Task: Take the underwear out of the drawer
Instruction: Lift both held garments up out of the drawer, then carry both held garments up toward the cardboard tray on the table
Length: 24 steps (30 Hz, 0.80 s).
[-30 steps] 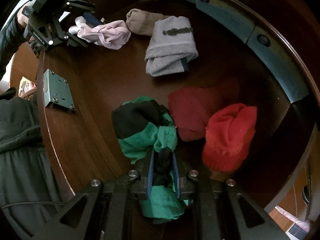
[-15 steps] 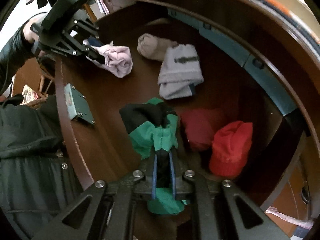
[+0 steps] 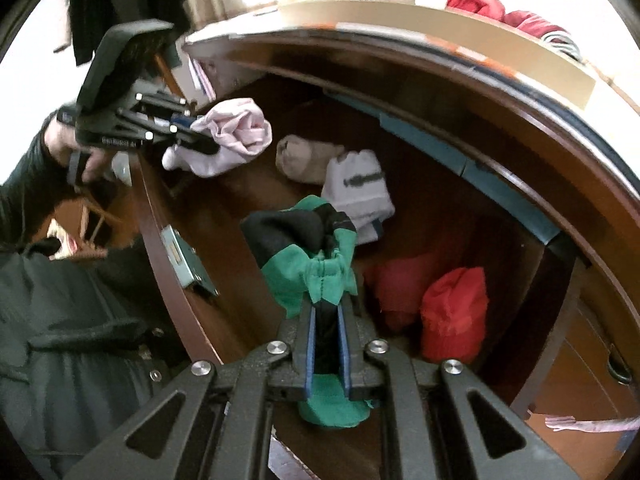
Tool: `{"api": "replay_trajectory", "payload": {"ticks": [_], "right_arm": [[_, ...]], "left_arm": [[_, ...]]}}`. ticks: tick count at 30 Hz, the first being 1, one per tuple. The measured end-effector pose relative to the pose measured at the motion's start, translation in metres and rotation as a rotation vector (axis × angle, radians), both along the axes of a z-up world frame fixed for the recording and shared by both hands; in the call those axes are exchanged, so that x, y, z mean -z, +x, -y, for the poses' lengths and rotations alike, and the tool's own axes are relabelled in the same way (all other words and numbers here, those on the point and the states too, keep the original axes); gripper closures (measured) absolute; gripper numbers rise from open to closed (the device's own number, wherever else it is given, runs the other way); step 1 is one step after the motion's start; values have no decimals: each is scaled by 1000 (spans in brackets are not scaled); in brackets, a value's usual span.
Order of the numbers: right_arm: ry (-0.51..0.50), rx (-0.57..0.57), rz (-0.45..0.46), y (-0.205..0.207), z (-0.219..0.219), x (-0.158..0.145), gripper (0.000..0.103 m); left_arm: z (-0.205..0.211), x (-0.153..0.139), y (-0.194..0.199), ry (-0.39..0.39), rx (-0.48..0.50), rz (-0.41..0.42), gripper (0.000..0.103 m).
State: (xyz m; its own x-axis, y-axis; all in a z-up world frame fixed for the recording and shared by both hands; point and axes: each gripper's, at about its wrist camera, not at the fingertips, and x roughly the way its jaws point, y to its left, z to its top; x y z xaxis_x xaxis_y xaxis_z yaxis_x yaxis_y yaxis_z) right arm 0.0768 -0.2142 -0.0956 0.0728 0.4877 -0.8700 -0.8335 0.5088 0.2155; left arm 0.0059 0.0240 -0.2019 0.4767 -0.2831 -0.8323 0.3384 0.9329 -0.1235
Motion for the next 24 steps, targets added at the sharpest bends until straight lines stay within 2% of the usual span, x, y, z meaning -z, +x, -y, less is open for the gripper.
{"api": "replay_trajectory", "payload": {"ticks": [4,16,24], "right_arm": [[74,49,21,4,0,-17,92],[254,164,72,-1,13,-42,92],[330,191,76,-2,19,-49,96]], "left_arm": [[6,-19,1,-2,-41,71,91],[27,-42,0,32,-121,219,91],[28,-50,-1,25,-146,257,92]]}}
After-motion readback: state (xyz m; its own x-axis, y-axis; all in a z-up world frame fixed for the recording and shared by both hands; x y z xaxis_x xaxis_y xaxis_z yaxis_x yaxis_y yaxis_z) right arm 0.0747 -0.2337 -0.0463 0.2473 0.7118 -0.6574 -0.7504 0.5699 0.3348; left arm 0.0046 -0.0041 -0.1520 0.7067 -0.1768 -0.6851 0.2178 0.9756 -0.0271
